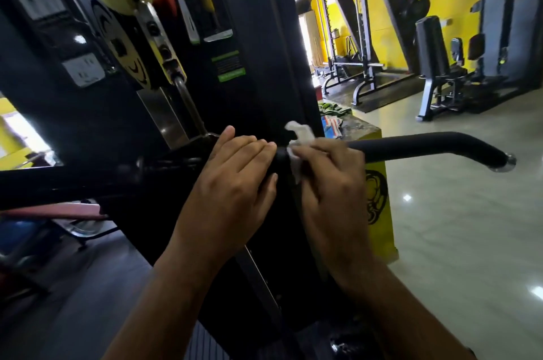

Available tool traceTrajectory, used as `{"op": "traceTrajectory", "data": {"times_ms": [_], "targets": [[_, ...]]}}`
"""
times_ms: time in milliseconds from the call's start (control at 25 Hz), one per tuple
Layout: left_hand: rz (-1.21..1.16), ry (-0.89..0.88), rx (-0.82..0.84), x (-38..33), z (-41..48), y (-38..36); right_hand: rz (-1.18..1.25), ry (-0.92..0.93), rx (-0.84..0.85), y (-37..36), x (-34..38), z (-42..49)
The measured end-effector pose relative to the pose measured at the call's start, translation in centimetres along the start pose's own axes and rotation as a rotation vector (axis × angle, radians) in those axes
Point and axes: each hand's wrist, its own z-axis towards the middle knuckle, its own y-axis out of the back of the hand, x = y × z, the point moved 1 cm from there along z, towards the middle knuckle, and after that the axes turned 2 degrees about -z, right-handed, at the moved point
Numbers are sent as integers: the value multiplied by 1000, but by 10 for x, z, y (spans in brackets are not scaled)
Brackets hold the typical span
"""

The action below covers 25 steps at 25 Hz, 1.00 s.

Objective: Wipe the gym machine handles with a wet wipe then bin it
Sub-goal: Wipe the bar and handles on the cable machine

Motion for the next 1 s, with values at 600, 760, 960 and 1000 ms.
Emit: {"op": "traceTrajectory", "data": {"times_ms": [600, 760, 960, 1000], "targets": [[121, 83, -17, 7, -18, 11, -153, 284, 457, -10, 6, 57], [169, 84, -13, 9, -23, 14, -104, 182, 611, -12, 23, 91], [182, 113, -6, 11, -30, 18, -93, 260, 1070, -25, 33, 123], [189, 116, -6, 11, -31, 18, -109, 224, 1103, -23, 31, 130]]}}
